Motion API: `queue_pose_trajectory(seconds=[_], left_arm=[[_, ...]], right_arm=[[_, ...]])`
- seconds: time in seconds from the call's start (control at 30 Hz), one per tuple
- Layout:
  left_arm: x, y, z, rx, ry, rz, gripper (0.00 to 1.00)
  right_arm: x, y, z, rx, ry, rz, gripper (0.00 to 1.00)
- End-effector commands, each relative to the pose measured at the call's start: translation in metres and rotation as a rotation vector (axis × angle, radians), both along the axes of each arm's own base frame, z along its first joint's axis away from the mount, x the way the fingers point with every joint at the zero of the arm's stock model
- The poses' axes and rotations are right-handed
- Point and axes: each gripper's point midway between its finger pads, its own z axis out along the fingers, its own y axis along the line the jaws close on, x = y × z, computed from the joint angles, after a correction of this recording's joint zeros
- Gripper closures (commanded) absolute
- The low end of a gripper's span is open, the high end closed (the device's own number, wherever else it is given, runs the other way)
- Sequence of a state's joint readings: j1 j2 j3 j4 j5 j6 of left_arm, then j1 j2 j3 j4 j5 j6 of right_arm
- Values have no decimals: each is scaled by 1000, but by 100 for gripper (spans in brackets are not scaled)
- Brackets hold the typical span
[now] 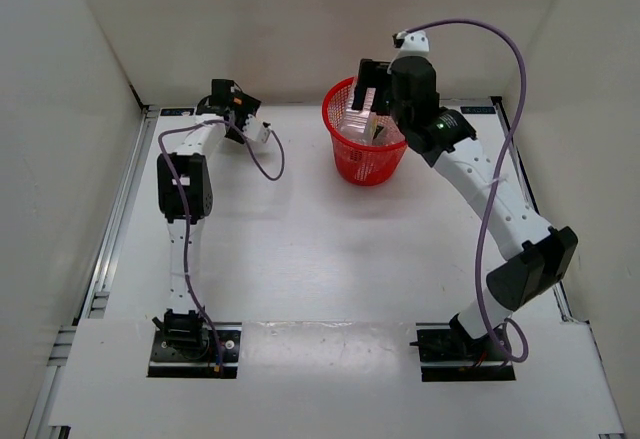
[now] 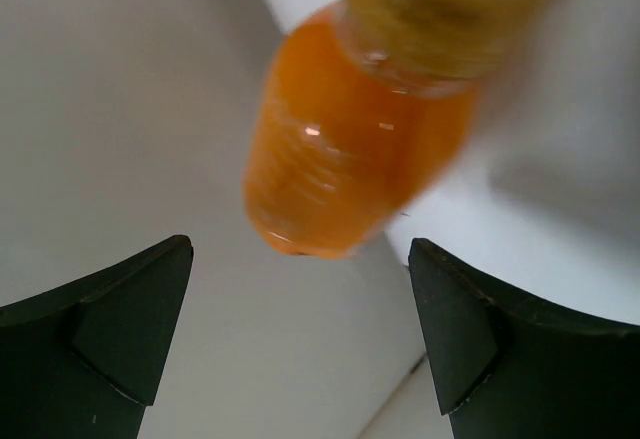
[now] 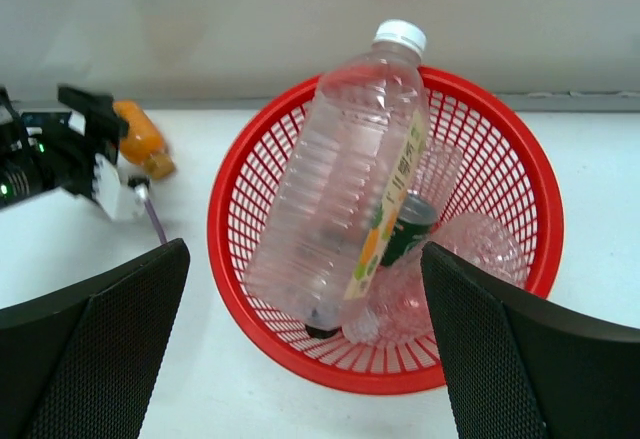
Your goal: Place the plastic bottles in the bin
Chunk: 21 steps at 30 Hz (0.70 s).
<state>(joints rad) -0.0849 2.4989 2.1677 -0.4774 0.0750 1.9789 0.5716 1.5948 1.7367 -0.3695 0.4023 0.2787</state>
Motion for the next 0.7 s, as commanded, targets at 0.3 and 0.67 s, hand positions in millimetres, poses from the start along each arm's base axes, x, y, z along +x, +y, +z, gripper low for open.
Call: queue_pose_trajectory(seconds=[0.3, 0.67], left_arm=[[41, -27, -9, 294, -125, -354, 0], [35, -40, -13, 248, -126, -377, 72]], right_arm=[[-20, -33, -13, -33, 9, -76, 0], [-34, -58, -18, -23, 24, -122, 0]])
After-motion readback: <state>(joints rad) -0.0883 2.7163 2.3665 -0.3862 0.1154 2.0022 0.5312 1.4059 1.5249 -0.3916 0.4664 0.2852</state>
